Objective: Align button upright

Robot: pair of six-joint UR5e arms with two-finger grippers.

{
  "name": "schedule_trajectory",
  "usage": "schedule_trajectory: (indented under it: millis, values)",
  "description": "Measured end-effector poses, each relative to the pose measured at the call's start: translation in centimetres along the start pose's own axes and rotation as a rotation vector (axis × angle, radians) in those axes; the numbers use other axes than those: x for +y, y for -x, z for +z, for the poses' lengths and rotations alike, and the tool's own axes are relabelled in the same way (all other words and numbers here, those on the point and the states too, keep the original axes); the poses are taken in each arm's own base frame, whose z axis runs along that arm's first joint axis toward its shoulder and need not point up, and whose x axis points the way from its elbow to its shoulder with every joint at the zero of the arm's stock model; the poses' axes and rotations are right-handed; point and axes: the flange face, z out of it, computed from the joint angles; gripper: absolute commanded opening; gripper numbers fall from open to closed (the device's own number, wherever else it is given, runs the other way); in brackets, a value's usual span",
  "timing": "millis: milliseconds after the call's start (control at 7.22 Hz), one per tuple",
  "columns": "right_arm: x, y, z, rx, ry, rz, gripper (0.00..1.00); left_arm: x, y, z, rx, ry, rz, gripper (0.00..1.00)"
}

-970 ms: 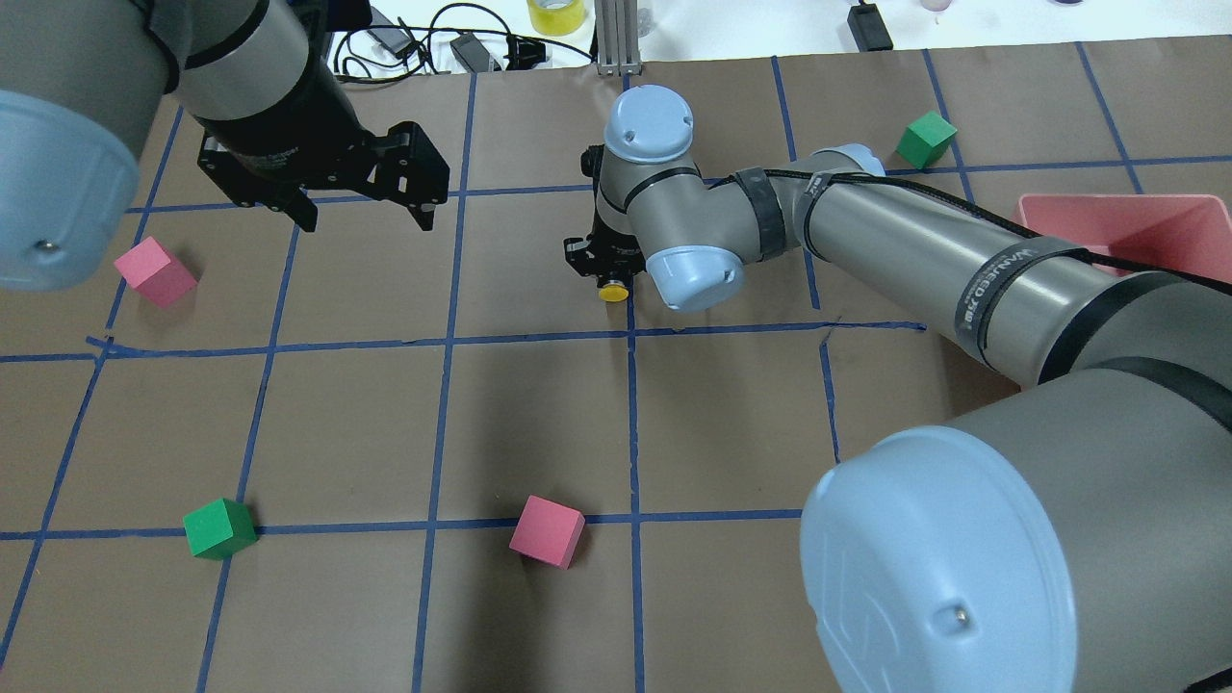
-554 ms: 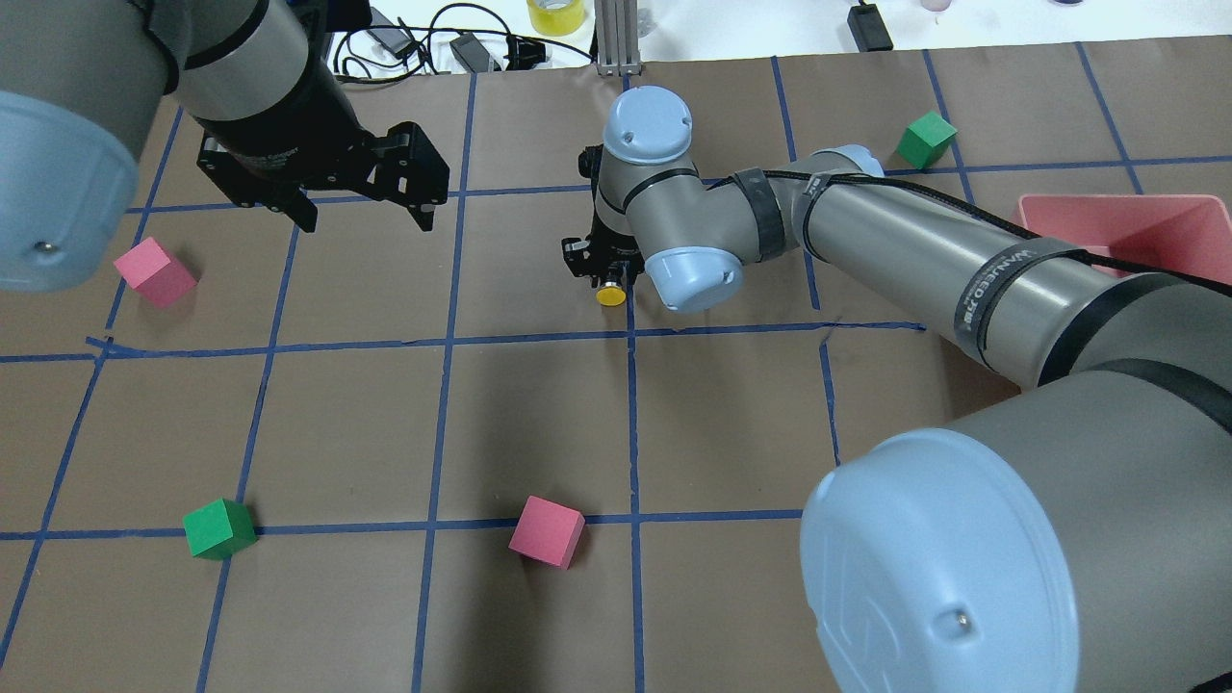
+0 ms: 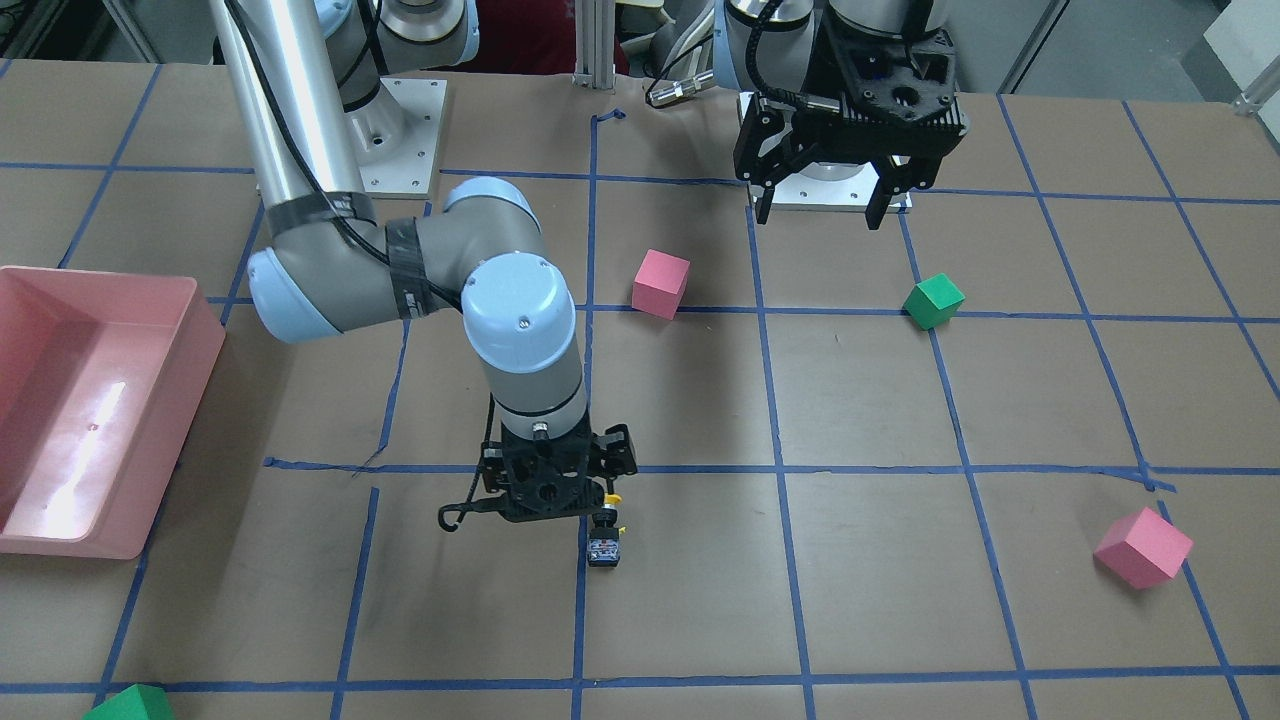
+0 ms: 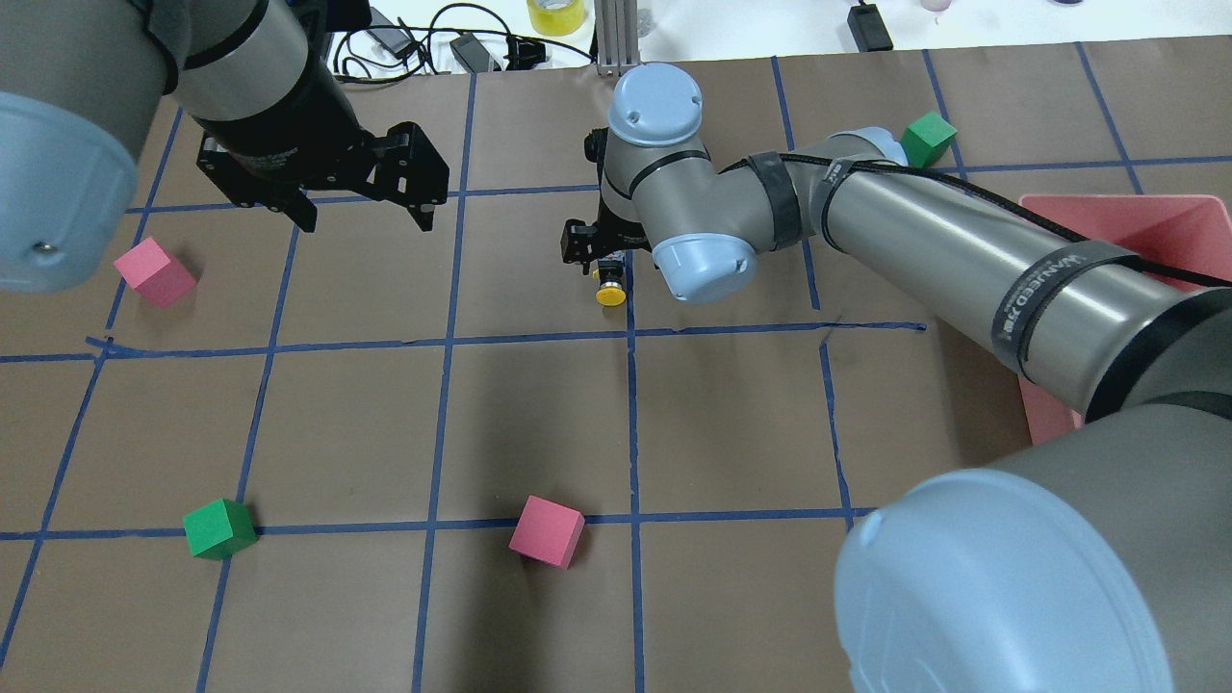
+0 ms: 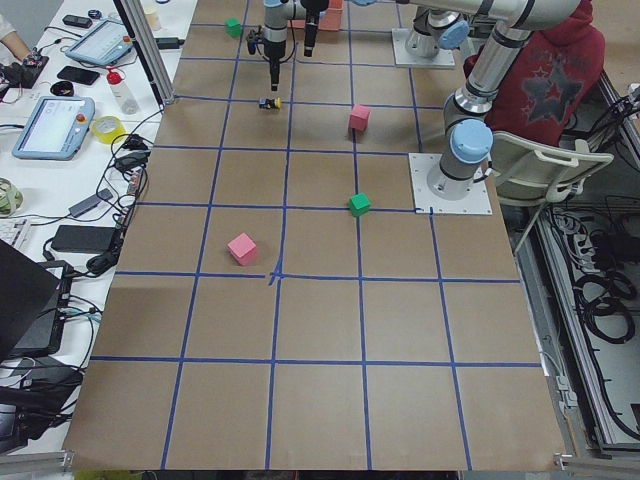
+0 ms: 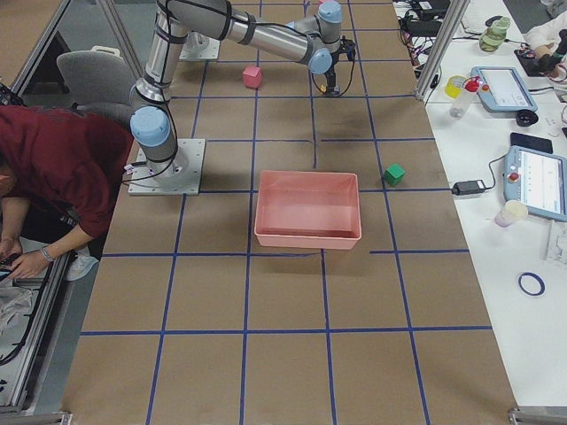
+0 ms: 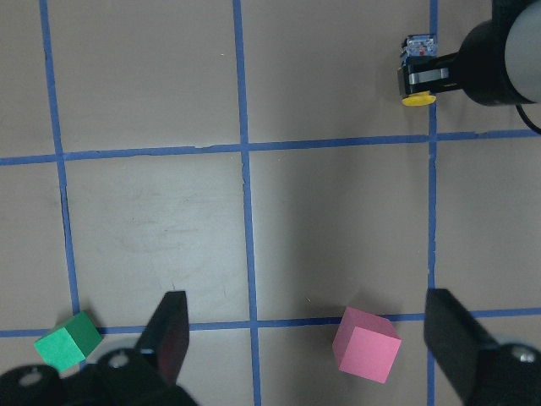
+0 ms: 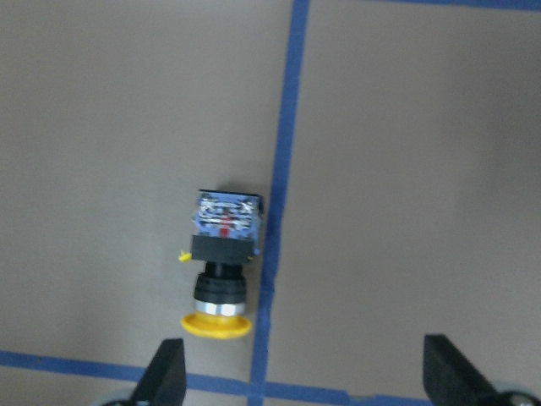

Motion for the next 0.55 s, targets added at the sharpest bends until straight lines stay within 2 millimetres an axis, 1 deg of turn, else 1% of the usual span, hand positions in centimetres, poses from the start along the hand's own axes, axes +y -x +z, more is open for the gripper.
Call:
schedule_trajectory:
  millis: [139, 277, 416, 554]
  values:
    - [-0.5, -3.6, -2.6, 0.033, 0.017, 0.031, 1.00, 0.1, 0.0, 0.1, 0.000, 0.003, 0.000, 1.00]
    - [-0.8, -8.2, -5.9, 0.050, 0.036, 0.062, 1.00, 0.1, 0.0, 0.2, 0.000, 0.004, 0.000, 1.00]
    - [-0.3, -12.4, -9.4, 0.060, 0.063, 0.073, 1.00, 0.2, 0.0, 0.2, 0.000, 0.004, 0.000, 1.00]
    - [1.1, -15.5, -13.0, 0.065, 0.100, 0.067, 1.00, 0.2, 0.0, 0.2, 0.000, 0.004, 0.000, 1.00]
